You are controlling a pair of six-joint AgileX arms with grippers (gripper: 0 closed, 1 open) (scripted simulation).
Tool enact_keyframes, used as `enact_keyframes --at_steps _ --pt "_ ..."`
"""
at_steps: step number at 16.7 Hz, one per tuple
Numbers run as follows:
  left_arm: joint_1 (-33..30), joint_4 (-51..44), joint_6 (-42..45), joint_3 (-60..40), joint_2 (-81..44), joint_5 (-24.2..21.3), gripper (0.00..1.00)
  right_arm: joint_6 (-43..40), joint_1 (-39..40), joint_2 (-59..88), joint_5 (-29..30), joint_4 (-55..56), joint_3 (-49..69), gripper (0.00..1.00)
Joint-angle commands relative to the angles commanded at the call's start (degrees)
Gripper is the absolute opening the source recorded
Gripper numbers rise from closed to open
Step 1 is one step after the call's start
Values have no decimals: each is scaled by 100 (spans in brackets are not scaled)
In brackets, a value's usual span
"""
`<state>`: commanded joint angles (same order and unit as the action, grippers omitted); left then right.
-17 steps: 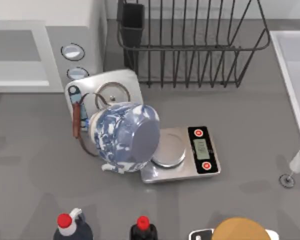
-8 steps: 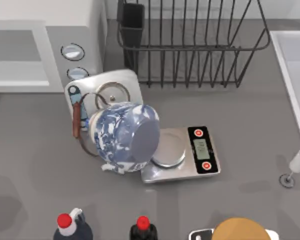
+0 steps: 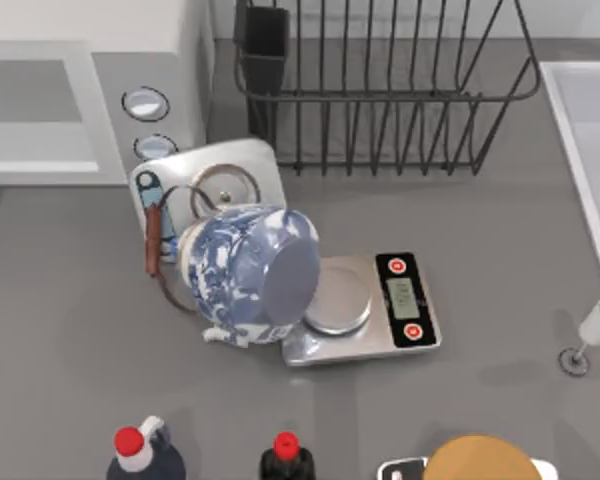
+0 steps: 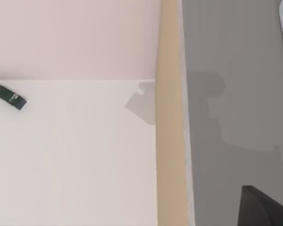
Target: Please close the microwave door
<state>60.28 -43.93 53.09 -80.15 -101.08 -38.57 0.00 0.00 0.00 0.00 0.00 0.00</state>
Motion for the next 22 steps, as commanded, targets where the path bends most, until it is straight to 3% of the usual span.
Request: enact_keyframes --at_steps 7,15,22 --pt "-23 244 -2 194 -60 15 0 0 0 0 0 0 0 100" --pt "12 2096 25 1438 -643 -11 0 0 0 0 0 0 0 100" --pt "-66 2226 -35 1607 -571 13 0 0 0 0 0 0 0 100"
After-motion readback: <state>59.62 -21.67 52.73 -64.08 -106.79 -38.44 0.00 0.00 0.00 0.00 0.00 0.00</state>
